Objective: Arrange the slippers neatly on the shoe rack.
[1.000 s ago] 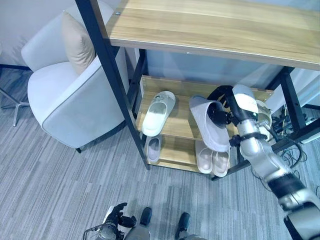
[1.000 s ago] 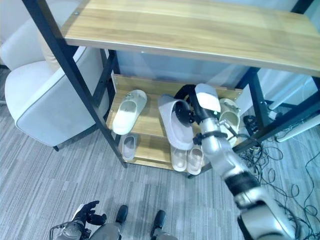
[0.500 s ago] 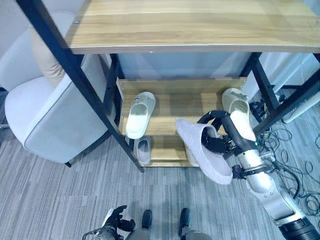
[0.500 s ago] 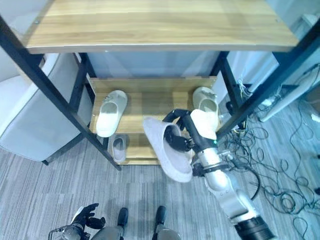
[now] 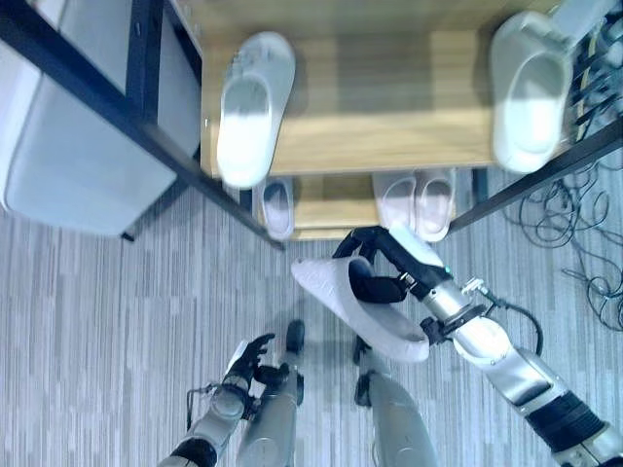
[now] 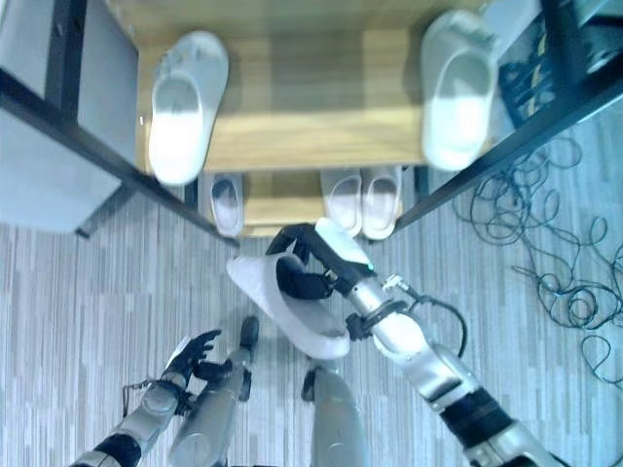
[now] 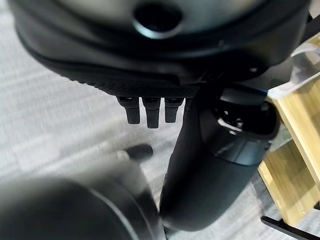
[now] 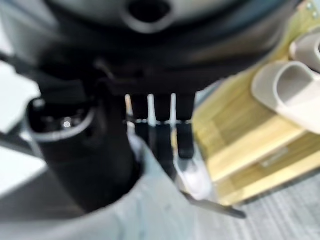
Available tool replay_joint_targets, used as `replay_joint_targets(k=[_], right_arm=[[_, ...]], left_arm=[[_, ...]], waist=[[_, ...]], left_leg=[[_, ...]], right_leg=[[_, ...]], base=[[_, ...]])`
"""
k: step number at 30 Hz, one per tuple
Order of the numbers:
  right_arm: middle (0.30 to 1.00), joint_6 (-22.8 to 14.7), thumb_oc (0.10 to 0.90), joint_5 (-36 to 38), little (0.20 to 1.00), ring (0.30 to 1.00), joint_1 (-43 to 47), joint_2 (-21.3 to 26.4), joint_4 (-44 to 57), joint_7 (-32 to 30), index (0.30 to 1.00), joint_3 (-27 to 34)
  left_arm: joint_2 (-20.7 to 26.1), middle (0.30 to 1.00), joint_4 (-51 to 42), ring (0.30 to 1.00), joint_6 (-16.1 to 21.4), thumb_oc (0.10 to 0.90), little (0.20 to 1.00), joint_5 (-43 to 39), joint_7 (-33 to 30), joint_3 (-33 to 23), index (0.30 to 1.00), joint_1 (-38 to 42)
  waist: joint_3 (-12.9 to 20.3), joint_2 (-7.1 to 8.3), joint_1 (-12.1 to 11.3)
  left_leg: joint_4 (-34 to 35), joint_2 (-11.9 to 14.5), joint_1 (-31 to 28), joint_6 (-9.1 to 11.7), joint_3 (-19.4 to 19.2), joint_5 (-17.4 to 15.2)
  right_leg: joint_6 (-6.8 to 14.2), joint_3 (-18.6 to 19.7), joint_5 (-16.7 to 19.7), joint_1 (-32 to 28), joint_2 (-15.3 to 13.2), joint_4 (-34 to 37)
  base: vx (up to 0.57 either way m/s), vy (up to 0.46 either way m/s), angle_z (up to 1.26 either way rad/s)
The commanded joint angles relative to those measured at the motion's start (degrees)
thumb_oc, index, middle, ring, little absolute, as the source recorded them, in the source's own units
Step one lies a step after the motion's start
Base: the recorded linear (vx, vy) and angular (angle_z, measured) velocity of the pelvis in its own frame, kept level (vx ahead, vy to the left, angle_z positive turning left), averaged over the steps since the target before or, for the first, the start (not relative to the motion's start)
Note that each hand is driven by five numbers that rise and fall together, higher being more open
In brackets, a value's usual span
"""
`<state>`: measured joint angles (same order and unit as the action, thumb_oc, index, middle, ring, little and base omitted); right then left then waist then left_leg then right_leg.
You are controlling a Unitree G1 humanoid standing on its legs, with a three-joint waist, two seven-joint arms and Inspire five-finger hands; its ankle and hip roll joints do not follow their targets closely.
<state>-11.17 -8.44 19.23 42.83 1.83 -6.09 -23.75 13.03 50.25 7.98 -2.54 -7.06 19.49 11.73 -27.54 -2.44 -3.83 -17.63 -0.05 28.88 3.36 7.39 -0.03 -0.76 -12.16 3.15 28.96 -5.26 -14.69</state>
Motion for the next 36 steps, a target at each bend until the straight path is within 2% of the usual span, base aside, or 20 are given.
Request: replay_joint_targets(k=[1,3,4,5,6,7,8,9,10,12,13,14,20,22,24,25,30,31,36], right_arm=[[0.300,-4.1,0.400,-2.6,0.300,0.300,4.1,0.0,4.9,-7.7,0.300,2.0],[0.300,-3.2,0.400,-4.9,0.300,0.300,7.0,0.7,3.1,-11.1,0.300,2.9],[0.300,-2.7,0.400,-6.0,0.300,0.300,7.9,1.0,2.3,-12.6,0.300,3.5],[0.300,-1.9,0.400,-8.1,0.300,0.300,9.6,1.9,1.0,-15.4,0.300,4.9],[0.300,-2.0,0.400,-8.1,0.300,0.300,9.7,1.9,0.9,-15.4,0.300,4.8],[0.300,-0.9,0.400,-9.7,0.300,0.300,12.2,3.3,-0.2,-18.1,0.300,6.1],[0.300,-0.6,0.400,-10.3,0.300,0.300,13.3,3.9,-0.6,-19.1,0.300,6.5],[0.300,-0.6,0.400,-10.3,0.300,0.300,13.4,3.9,-0.7,-19.1,0.300,6.4],[0.300,0.2,0.400,-11.3,0.300,0.300,16.4,5.6,-1.4,-21.0,0.300,7.3],[0.300,0.5,0.400,-11.6,0.300,0.300,18.1,6.7,-2.2,-21.6,0.300,7.2],[0.300,1.3,0.400,-11.9,0.300,0.300,20.6,8.6,-3.0,-22.9,0.300,7.8],[0.300,1.3,0.400,-11.8,0.300,0.300,20.8,8.6,-3.1,-22.9,0.300,7.7],[0.300,3.5,0.400,-12.1,0.300,0.300,31.0,14.5,-7.2,-26.7,0.300,5.9],[0.300,4.4,0.400,-11.7,0.300,0.300,35.0,15.8,-8.4,-27.5,0.300,4.2],[0.300,5.2,0.400,-12.1,0.300,0.300,40.5,17.6,-10.4,-28.4,0.300,1.5],[0.300,5.9,0.400,-11.9,0.300,0.300,43.7,18.6,-11.5,-28.8,0.300,-2.1],[0.300,7.9,0.400,-11.8,0.300,0.300,50.7,18.3,-18.3,-30.7,0.300,-10.8],[0.300,8.3,0.400,-12.0,0.300,0.300,52.3,18.2,-19.8,-31.3,0.300,-12.9],[0.300,10.6,0.400,-13.4,0.300,0.300,57.3,16.3,-25.5,-33.4,0.300,-18.3]], left_arm=[[1.4,0.900,-0.6,0.900,0.1,0.800,0.900,-2.4,-1.7,2.4,0.900,-7.5],[2.1,0.900,-3.3,0.900,0.6,0.800,0.900,-3.9,-2.6,2.8,0.900,-7.0],[2.3,0.900,-4.9,0.900,0.7,0.800,0.900,-4.6,-3.1,2.7,0.900,-7.2],[2.9,0.900,-8.0,0.900,1.3,0.800,0.900,-6.1,-3.8,2.9,0.900,-7.4],[2.9,0.900,-8.1,0.900,1.3,0.800,0.900,-6.1,-3.8,2.9,0.900,-7.4],[3.6,0.900,-10.8,0.900,1.6,0.800,0.900,-7.4,-4.5,3.0,0.900,-7.5],[3.9,0.900,-12.4,0.900,1.9,0.800,0.900,-8.1,-5.0,2.9,0.900,-7.5],[4.0,0.900,-12.5,0.900,1.9,0.800,0.900,-8.1,-5.0,2.9,0.900,-7.6],[4.8,0.900,-15.0,0.900,2.3,0.800,0.900,-9.0,-5.5,3.0,0.900,-7.3],[5.3,0.900,-15.9,0.900,2.5,0.800,0.900,-9.1,-5.8,3.0,0.900,-7.1],[6.1,0.900,-18.4,0.900,2.8,0.800,0.900,-9.8,-6.6,3.1,0.900,-7.0],[6.1,0.900,-18.5,0.900,2.7,0.800,0.900,-9.8,-6.6,3.1,0.900,-7.0],[9.7,0.900,-27.8,0.900,4.8,0.800,0.900,-14.1,-9.2,2.5,0.900,-7.4],[10.6,0.900,-29.9,0.900,5.4,0.800,0.900,-16.1,-9.9,2.3,0.900,-7.7],[11.8,0.900,-32.2,0.900,5.9,0.800,0.900,-16.9,-11.0,2.1,0.900,-7.2],[12.7,0.900,-34.0,0.900,6.3,0.800,0.900,-17.9,-11.8,2.5,0.900,-8.6],[14.9,0.900,-37.9,0.900,8.1,0.800,0.900,-20.9,-13.6,4.1,0.900,-13.0],[15.4,0.900,-38.6,0.900,8.3,0.800,0.900,-21.0,-13.8,4.5,0.900,-13.8],[17.7,0.900,-40.5,0.900,9.4,0.800,0.900,-21.7,-14.8,6.3,0.900,-16.1]], waist=[[6.0,0.61,-0.5],[5.7,0.34,-1.0],[6.2,0.38,-1.3],[5.8,0.15,-1.6],[6.1,0.20,-1.6],[5.7,0.23,-2.0],[5.6,0.24,-2.2],[6.0,0.32,-2.1],[5.6,0.23,-2.5],[6.1,0.33,-2.6],[6.0,0.17,-2.8],[6.5,0.28,-2.7],[5.2,-0.24,-3.5],[2.5,-0.05,-3.6],[-1.8,0.04,-4.1],[-2.3,0.20,-4.6],[-2.3,-0.04,-6.6],[-2.3,-0.56,-7.1],[-2.3,-1.46,-8.7]], left_leg=[[-7.9,-1.5,7.7,-1.8,-2.4,-4.5],[-14.0,-1.8,13.7,-1.9,-1.9,-6.0],[-18.1,-1.7,16.1,-2.0,-1.6,-9.2],[-23.9,-2.0,21.4,-2.4,-1.2,-10.7],[-24.4,-2.1,21.9,-2.4,-1.2,-10.9],[-30.3,-2.2,27.2,-2.7,-1.0,-12.8],[-33.7,-2.5,30.3,-2.9,-0.9,-13.9],[-34.2,-2.5,31.0,-2.9,-1.0,-14.1],[-39.5,-3.0,36.0,-2.9,-1.3,-16.1],[-43.1,-3.2,39.5,-3.1,-1.4,-17.5],[-48.0,-3.7,44.1,-3.5,-1.4,-19.2],[-48.6,-3.7,45.0,-3.5,-1.5,-19.5],[-67.1,-4.7,59.8,-4.2,-2.4,-25.6],[-72.6,-4.7,61.1,-4.3,-3.0,-27.9],[-78.2,-4.6,61.1,-4.7,-4.1,-30.7],[-82.0,-4.1,61.1,-5.0,-4.6,-33.4],[-90.8,-3.7,61.1,-5.5,-4.0,-39.9],[-92.6,-3.7,61.1,-5.4,-3.7,-41.0],[-98.8,-3.3,61.1,-5.1,-3.1,-45.2]], right_leg=[[3.3,1.0,-10.9,5.3,-1.8,-12.2],[2.7,0.7,-13.2,11.3,-2.6,-18.9],[2.9,1.4,-16.3,13.9,-2.8,-23.3],[2.2,1.4,-18.7,19.1,-3.5,-29.3],[2.2,1.5,-18.9,19.7,-3.6,-29.8],[0.9,2.1,-21.5,24.6,-4.4,-35.5],[0.6,2.6,-22.7,27.7,-5.0,-38.7],[0.6,2.7,-23.0,28.4,-5.1,-39.3],[-0.5,3.4,-25.2,32.8,-5.5,-44.1],[-0.8,3.9,-26.6,36.2,-5.8,-47.8],[-1.4,4.3,-28.6,40.8,-6.4,-53.2],[-1.4,4.4,-28.9,41.7,-6.5,-53.9],[-2.4,6.4,-33.9,56.6,-8.3,-72.3],[-2.4,7.8,-35.1,58.5,-8.6,-78.0],[-2.5,8.9,-37.0,59.2,-8.9,-83.6],[-2.9,10.2,-38.5,59.8,-8.7,-87.8],[-3.5,12.9,-42.0,61.0,-8.3,-97.7],[-3.6,13.1,-42.8,61.0,-8.1,-99.5],[-4.7,14.0,-44.7,61.0,-7.7,-105.4]], base=[[-0.13,-0.032,0.06],[-0.05,-0.032,0.15],[0.01,-0.033,0.25],[0.04,-0.036,0.25],[-0.07,-0.041,0.18],[-0.03,-0.031,0.14],[-0.03,-0.031,0.18],[-0.01,-0.017,0.19],[0.01,-0.021,0.14],[0.03,-0.014,0.01],[0.06,-0.001,-0.02],[0.07,-0.005,0.00],[0.12,0.006,0.04],[0.13,-0.006,-0.06],[0.12,-0.020,-0.05],[0.15,-0.022,-0.06],[0.10,-0.009,-0.09],[0.06,-0.017,-0.13],[0.02,0.010,-0.04]])
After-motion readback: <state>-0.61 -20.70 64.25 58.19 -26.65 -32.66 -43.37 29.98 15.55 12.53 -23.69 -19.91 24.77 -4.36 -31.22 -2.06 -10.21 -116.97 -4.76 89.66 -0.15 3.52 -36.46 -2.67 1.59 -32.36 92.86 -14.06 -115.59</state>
